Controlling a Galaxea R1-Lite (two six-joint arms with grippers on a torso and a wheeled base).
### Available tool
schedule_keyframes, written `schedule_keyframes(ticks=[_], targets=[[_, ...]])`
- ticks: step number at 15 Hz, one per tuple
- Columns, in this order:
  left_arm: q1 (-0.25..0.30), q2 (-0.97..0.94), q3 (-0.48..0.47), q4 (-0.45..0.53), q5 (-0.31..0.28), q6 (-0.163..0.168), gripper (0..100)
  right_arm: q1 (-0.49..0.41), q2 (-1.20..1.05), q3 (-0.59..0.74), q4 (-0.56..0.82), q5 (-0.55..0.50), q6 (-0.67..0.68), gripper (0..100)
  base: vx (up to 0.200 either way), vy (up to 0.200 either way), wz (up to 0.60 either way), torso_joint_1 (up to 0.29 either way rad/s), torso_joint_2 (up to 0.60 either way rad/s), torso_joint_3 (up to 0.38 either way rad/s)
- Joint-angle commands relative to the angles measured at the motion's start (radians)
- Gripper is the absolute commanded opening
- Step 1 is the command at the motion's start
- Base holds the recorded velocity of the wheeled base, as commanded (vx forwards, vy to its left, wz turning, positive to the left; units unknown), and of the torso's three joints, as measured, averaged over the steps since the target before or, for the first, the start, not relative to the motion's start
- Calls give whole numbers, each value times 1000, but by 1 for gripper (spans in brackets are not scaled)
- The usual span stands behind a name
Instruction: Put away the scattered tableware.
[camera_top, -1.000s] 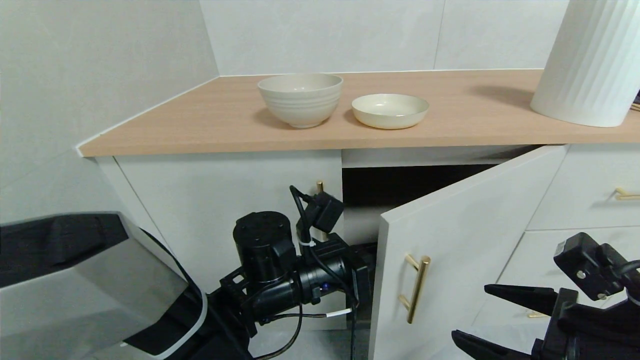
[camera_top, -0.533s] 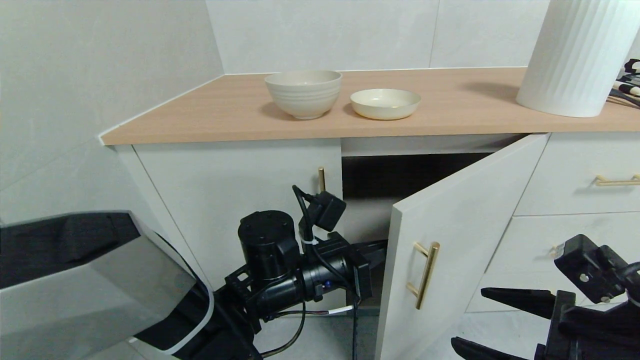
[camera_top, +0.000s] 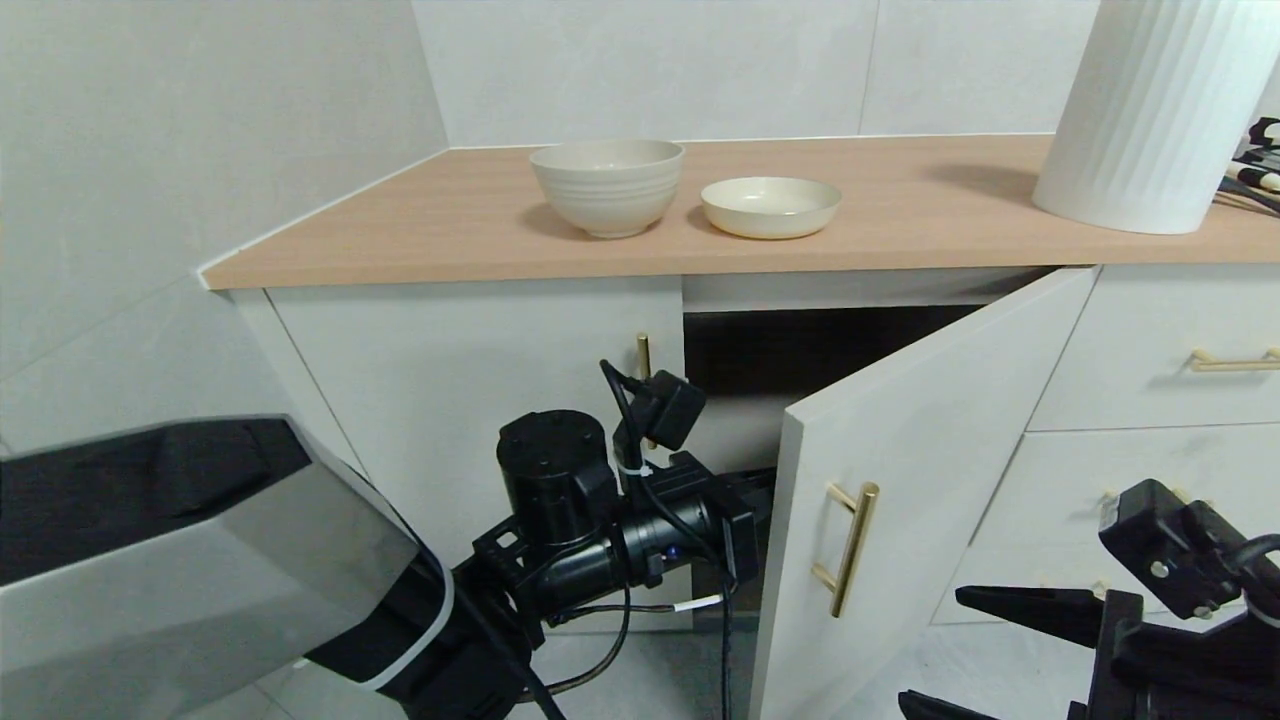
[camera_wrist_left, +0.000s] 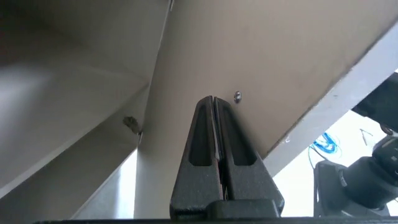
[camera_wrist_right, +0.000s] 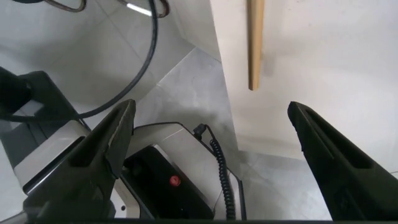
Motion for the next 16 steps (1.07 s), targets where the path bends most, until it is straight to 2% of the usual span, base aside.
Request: schedule_keyframes(ticks=[1, 7, 8, 10, 11, 13, 14, 15, 16], targets=[[-1, 12, -9, 0, 1, -1, 0, 11, 3, 1, 0, 1, 0, 100, -200, 0, 0, 12, -2, 2], [-1, 61, -52, -1, 12, -2, 0, 23, 3, 5, 0, 1, 0, 100, 0, 0, 0, 0, 0, 0], [-1, 70, -62, -3, 21, -1, 0, 23, 3, 5, 0, 1, 0, 100, 0, 0, 0, 0, 0, 0], [-1, 92, -94, -4, 82, -1, 0, 32, 2, 5, 0, 4, 0, 100, 0, 0, 0, 0, 0, 0], [-8, 87, -91, -6, 84, 1, 0, 38, -4, 7, 0, 18, 2, 100, 0, 0, 0, 0, 0, 0], [-59, 66, -60, -34, 79, 2, 0, 47, -38, 22, -2, 110, 3, 100, 0, 0, 0, 0, 0, 0], [-111, 46, -19, -70, 67, 2, 0, 64, -66, 37, -2, 200, 3, 100, 0, 0, 0, 0, 0, 0], [-137, 38, 1, -84, 55, 2, 0, 73, -82, 47, 0, 243, 3, 100, 0, 0, 0, 0, 0, 0], [-137, 38, 1, -84, 55, 2, 0, 73, -82, 47, 0, 243, 3, 100, 0, 0, 0, 0, 0, 0]])
